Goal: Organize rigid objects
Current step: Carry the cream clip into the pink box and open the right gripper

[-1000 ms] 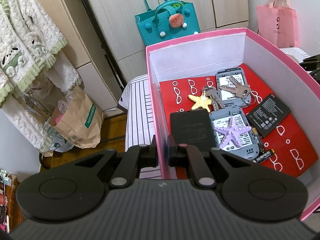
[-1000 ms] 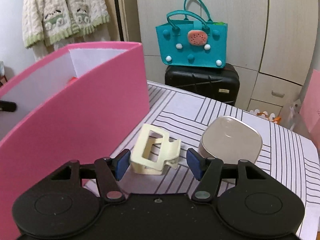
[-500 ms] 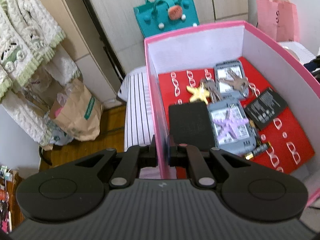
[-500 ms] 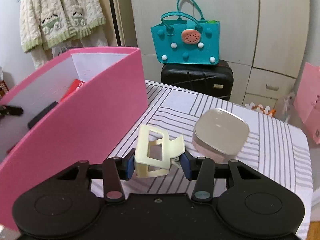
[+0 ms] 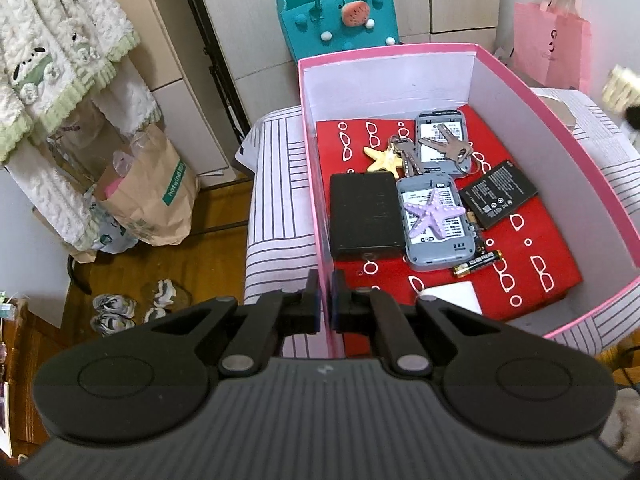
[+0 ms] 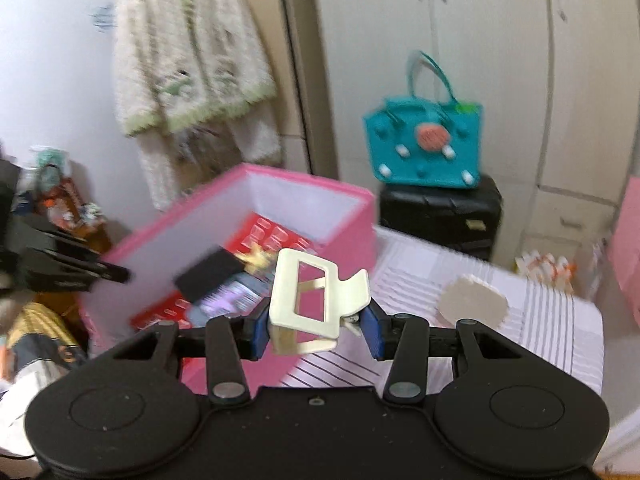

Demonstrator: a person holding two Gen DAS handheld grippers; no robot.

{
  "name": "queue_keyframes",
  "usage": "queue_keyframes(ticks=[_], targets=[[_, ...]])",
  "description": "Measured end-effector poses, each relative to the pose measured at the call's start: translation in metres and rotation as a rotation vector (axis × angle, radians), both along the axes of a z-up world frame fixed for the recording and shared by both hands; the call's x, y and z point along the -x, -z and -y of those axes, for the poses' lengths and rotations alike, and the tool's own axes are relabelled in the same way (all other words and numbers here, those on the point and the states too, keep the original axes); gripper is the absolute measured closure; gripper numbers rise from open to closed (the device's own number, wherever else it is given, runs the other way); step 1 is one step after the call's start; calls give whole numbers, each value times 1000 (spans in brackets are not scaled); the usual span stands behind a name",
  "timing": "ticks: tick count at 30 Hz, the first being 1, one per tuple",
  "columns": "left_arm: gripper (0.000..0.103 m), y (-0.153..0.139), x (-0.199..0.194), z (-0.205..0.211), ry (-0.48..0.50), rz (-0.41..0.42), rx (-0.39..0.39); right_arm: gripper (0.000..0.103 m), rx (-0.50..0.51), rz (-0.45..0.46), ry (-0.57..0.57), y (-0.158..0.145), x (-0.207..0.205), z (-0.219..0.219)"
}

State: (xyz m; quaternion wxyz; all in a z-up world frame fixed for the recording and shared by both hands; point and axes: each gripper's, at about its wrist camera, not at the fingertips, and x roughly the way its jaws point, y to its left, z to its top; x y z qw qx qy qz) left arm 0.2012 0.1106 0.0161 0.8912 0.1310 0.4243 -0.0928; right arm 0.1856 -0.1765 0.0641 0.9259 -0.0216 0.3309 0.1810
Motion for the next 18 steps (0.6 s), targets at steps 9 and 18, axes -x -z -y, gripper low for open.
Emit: queue_keyframes(ticks=[9, 18], targets=[[99, -1, 10, 3, -44, 42, -10, 52, 13, -71, -208, -10, 3, -42], [99, -4, 21, -1, -105, 81, 41, 52, 147, -151, -315, 15, -16, -78]])
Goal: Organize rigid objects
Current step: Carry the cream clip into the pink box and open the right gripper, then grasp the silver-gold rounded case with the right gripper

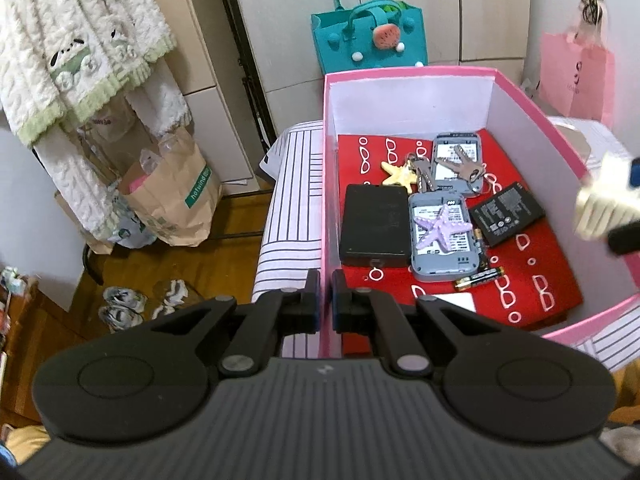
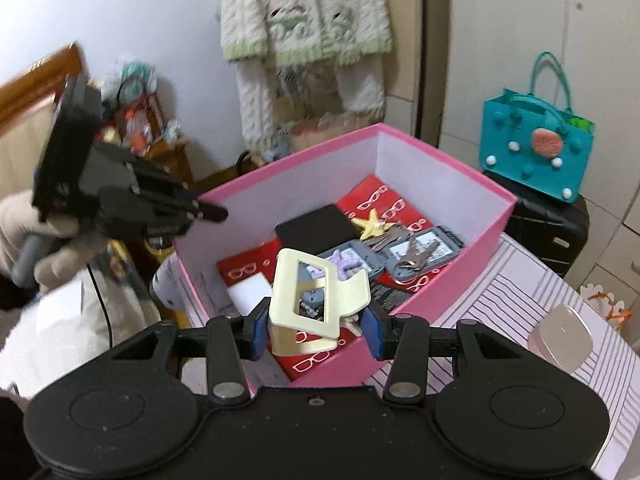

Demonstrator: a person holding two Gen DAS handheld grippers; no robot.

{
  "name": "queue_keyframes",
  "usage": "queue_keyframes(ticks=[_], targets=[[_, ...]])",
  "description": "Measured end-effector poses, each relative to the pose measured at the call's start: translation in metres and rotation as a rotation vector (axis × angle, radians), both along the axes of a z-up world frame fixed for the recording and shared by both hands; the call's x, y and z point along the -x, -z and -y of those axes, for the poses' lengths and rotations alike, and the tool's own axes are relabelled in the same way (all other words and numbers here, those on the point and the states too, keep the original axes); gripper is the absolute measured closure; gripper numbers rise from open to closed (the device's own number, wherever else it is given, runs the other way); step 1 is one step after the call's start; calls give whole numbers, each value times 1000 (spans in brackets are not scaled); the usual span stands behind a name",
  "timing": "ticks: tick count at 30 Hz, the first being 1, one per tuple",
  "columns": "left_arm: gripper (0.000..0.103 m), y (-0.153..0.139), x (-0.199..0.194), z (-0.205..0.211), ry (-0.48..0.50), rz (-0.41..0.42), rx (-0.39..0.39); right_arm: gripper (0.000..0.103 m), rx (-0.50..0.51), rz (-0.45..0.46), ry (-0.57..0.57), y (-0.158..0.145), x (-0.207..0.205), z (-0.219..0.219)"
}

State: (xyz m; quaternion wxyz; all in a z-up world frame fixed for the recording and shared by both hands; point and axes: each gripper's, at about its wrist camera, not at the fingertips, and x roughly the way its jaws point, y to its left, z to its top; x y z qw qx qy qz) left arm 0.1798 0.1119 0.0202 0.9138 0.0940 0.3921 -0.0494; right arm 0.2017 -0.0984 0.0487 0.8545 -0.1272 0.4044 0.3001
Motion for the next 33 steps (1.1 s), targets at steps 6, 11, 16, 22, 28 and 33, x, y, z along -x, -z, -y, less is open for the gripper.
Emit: queue_keyframes(ticks=[6, 11, 16, 22, 28, 33], targets=[[99, -3, 6, 3, 2, 14, -17, 50, 14, 21, 5, -1, -3, -2], [99, -4, 5, 5, 12, 2, -36, 48, -67, 73, 71, -17, 0, 24], [98, -6, 3, 2, 33, -26, -21, 46, -74, 78, 225, -17, -10, 65], [97, -7, 1, -1, 52, -52, -7, 46, 3, 87, 366, 2, -22, 101], [97, -7, 2, 0, 65, -57, -22, 39, 51, 92, 408, 29, -36, 117], [97, -8, 3, 0, 74, -67, -17, 38, 61, 83, 463, 54, -46, 129]])
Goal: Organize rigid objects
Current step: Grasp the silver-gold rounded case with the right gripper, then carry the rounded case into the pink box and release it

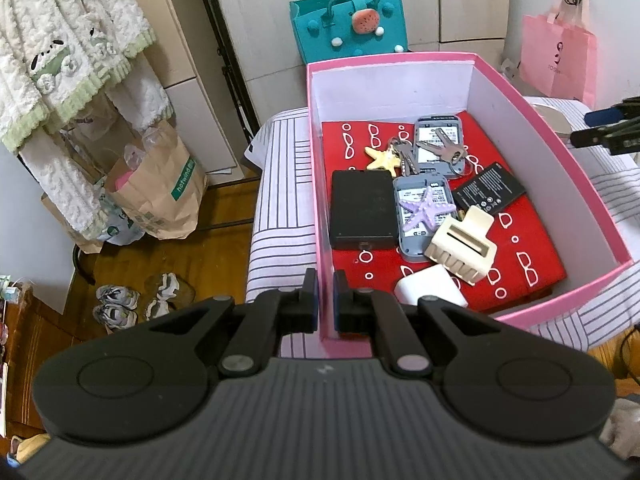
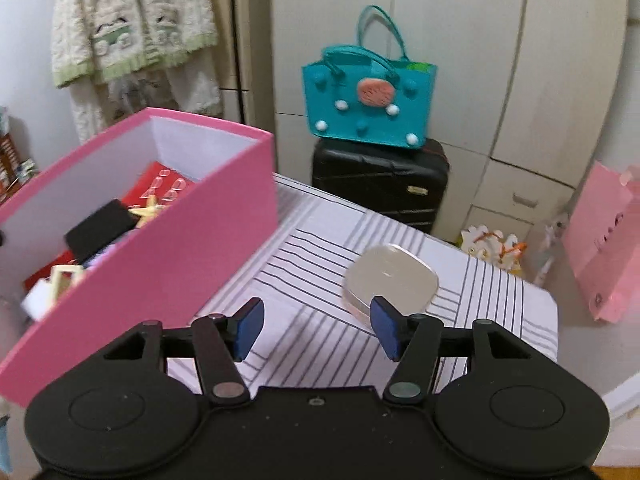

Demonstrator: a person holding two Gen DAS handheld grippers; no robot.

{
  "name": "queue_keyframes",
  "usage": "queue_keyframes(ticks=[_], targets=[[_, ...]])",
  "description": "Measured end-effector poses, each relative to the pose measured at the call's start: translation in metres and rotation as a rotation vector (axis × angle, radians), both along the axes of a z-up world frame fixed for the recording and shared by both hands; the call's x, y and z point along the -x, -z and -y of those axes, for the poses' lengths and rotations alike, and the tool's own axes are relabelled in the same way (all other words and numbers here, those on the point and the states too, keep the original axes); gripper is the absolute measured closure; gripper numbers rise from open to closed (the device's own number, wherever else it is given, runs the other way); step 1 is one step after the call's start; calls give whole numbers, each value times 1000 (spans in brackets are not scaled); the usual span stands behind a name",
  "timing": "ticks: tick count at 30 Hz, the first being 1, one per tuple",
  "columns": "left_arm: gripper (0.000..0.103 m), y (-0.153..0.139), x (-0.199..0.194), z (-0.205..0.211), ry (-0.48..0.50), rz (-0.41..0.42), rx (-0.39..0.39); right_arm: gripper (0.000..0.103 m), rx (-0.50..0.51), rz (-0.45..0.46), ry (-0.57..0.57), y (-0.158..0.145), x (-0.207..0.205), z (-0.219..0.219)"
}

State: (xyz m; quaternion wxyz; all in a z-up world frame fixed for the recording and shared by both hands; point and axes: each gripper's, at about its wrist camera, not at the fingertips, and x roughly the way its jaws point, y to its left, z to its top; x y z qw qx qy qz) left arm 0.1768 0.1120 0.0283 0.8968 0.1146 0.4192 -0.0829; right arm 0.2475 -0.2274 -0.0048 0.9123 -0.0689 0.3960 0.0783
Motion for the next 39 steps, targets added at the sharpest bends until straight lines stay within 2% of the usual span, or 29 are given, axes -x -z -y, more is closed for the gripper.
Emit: queue_keyframes(ticks=[4, 7, 9, 15, 19, 26, 29, 32, 33, 34, 39], targets=[[97, 0, 2, 2, 26, -2, 0, 35, -29, -14, 48, 22, -6, 10], [97, 2, 1, 0, 28, -6, 1, 26, -39, 31, 85, 32, -6, 18], [97, 3, 0, -2, 30, -12, 10, 16, -50, 59, 98, 35, -5, 24], [97, 6, -1, -2, 30, -4, 12, 16, -3, 81, 115, 43, -17, 33], [97, 7, -2, 0, 33, -6, 7, 15, -47, 60, 117, 47, -27, 38], [97, 8, -4, 0, 31, -9, 6, 12, -38, 41, 154, 64, -56, 38], [97, 9, -5, 0, 30, -13, 12, 12, -39, 59, 177, 69, -63, 39], [97, 10, -7, -1, 28, -17, 16, 13, -38, 77, 194, 70, -66, 42], [97, 11, -8, -1, 27, -19, 17, 17, -43, 81, 199, 70, -65, 43], [97, 11, -9, 0, 28, -19, 17, 17, -35, 82, 214, 69, -66, 43], [97, 12, -10, -1, 30, -17, 19, 17, -59, 20, 199, 63, -60, 45]])
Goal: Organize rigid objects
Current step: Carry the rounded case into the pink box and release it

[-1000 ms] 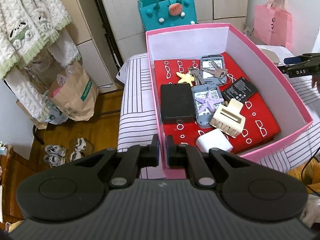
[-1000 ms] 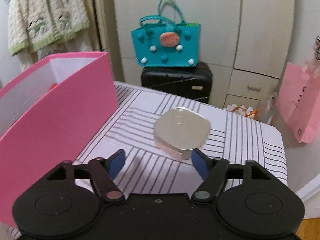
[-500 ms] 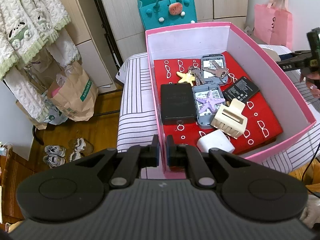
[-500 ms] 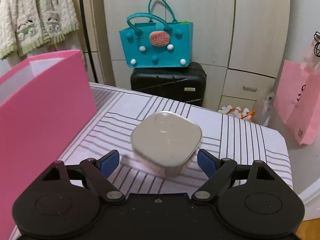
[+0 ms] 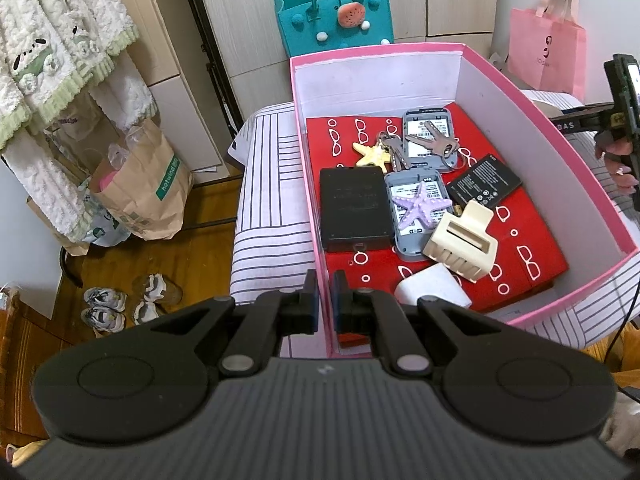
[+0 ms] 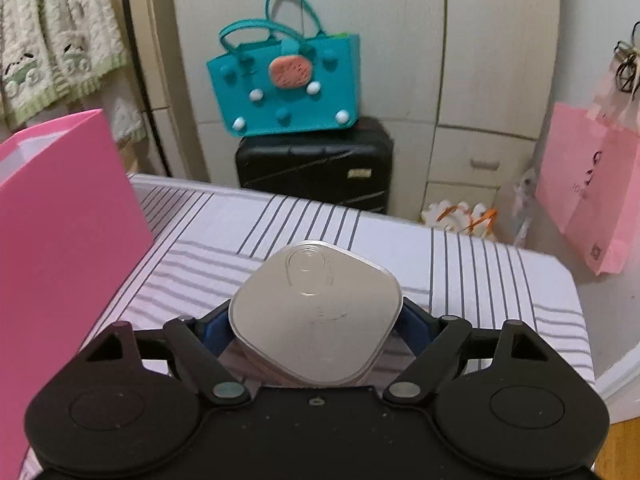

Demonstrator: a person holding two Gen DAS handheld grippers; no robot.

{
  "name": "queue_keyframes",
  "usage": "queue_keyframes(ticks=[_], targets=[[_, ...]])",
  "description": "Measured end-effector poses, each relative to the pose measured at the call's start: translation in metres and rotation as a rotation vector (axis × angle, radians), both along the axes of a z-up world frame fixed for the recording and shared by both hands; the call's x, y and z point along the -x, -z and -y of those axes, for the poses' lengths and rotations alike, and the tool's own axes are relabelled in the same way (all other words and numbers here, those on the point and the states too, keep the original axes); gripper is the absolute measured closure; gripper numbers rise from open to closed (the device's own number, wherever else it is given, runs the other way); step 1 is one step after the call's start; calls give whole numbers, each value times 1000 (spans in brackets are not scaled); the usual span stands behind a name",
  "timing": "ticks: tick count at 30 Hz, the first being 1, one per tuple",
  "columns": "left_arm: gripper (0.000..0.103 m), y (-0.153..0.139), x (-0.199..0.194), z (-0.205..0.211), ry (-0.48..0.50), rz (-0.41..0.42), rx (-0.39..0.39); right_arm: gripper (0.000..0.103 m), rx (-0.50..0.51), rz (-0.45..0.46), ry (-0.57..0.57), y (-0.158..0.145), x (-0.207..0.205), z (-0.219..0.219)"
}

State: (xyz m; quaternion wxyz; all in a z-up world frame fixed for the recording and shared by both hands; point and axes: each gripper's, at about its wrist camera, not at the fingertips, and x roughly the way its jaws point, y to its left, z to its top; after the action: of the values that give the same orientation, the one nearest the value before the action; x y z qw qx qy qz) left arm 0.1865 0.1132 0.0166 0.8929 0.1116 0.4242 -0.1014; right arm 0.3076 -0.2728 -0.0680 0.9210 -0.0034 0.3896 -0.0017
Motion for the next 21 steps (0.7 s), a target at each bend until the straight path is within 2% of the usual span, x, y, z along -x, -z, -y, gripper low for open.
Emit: queue_keyframes(ticks=[4, 10, 17, 21], targets=[[97, 0, -1, -2, -2, 0, 11, 17, -76, -31, -4, -4, 12, 0], [97, 0, -2, -2, -1, 1, 11, 17, -293, -75, -18, -11, 33, 3], [97, 0, -1, -2, -2, 1, 17, 17, -341, -70, -39, -17, 53, -8], [97, -1, 0, -2, -13, -1, 25, 17, -329, -44, -73, -40, 64, -15]])
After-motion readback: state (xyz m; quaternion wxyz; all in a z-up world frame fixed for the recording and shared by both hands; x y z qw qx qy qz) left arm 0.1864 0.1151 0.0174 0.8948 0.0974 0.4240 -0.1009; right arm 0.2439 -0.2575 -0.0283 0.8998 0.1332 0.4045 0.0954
